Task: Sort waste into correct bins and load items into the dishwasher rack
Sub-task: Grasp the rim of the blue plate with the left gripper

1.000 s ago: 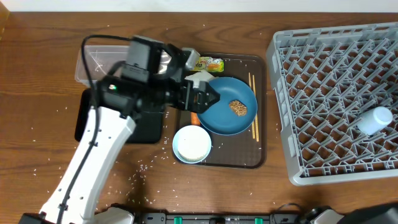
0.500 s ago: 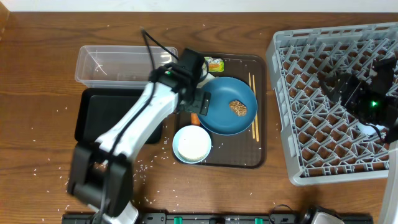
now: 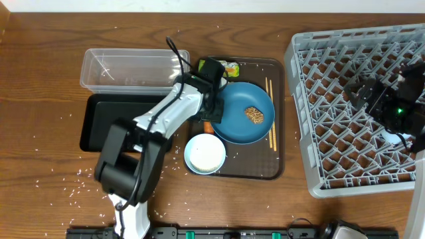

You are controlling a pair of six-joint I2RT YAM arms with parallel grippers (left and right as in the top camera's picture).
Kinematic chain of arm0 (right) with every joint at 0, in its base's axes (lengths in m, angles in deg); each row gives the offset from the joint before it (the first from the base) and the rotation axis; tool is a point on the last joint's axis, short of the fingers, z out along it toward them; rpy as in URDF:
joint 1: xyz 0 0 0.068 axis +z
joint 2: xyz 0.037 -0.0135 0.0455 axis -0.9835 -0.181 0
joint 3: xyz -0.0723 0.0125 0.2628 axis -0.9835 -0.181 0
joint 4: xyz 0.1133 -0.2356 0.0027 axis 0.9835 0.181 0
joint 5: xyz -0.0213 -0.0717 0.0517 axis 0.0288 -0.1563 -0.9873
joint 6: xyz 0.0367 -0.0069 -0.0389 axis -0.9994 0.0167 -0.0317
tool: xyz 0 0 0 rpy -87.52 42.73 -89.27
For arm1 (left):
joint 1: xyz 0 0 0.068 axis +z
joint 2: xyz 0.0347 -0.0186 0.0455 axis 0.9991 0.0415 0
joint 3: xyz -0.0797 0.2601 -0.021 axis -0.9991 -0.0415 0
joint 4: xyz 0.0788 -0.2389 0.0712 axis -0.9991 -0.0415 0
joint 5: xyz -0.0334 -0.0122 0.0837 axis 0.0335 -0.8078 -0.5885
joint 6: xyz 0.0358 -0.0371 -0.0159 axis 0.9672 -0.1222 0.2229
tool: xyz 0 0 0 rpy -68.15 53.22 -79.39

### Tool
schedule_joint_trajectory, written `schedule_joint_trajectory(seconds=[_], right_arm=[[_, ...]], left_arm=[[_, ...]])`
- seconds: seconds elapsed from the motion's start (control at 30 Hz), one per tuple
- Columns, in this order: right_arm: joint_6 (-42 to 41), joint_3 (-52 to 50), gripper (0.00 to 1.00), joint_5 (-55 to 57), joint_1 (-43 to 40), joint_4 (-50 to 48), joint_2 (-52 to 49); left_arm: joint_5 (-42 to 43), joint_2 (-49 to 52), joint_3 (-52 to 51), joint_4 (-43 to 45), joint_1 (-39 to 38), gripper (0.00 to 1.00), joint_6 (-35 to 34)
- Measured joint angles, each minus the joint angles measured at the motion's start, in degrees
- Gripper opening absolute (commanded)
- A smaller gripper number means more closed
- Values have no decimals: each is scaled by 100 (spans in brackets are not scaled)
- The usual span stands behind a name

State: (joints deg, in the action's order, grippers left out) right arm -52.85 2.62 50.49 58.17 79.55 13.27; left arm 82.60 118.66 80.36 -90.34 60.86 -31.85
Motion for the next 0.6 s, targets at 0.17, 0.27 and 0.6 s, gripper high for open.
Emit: schedule_joint_trajectory(seconds=[0.17,0.27,0.6], right_arm=[[2,0,89,28,0,2,0],[2,0,90,48,0,2,0],[13,0,89,63,0,0,0]], left_arm=[[195,-20,68,52,7,6,-2],[273,-107,138,31,-28,6,2],[216,-815,136,-339,-31,6,4]])
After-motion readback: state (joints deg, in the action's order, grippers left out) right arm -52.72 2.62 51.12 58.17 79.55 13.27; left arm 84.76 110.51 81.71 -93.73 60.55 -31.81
